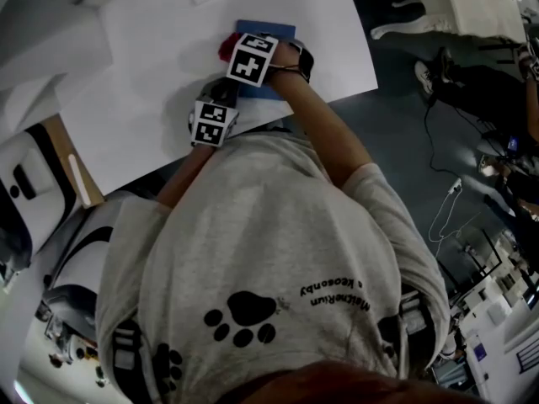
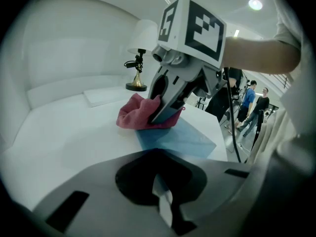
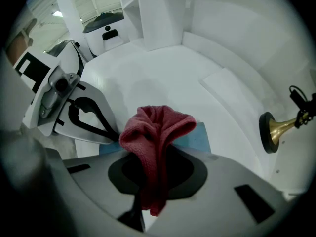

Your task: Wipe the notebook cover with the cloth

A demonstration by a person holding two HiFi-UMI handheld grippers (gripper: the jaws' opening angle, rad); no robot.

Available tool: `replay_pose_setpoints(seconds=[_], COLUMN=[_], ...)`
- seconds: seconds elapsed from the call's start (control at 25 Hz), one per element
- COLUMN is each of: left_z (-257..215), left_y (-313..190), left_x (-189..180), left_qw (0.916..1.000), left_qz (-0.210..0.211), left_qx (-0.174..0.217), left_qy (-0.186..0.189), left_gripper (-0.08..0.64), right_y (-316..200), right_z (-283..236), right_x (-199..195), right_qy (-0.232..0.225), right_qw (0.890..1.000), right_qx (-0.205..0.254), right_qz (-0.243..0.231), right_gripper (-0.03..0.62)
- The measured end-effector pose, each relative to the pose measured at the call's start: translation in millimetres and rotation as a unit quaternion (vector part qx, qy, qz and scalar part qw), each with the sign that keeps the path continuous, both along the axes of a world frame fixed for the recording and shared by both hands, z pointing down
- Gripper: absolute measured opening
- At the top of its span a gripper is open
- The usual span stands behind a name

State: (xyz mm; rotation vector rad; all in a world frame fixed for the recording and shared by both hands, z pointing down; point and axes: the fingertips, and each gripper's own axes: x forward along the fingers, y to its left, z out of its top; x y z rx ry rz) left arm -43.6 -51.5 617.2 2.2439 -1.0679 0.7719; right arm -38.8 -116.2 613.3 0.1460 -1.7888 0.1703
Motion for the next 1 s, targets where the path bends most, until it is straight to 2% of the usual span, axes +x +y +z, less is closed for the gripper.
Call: replay_pose_setpoints(seconds=[0.68, 1.0], left_z=[-0.8, 1.1], left_y=[2.3, 1.7], left_x=[1.4, -1.1], left_qw=[1.0000, 1.0000], left_qz=[-0.001, -0.003], left_qx=[0.005, 0.006], left_qy=[-0.005, -0.006], left_gripper=[0.012, 0.012], right_y=[9.0, 14.6], right_z=[-3.1, 0.4], right_x=[88.9, 108.9], right_qy=[0.021, 0.017], right_qw=[0.996, 0.993], right_qx=[0.003, -0.003], right_qz=[0.090, 0.119], right_gripper=[0.072, 0.072])
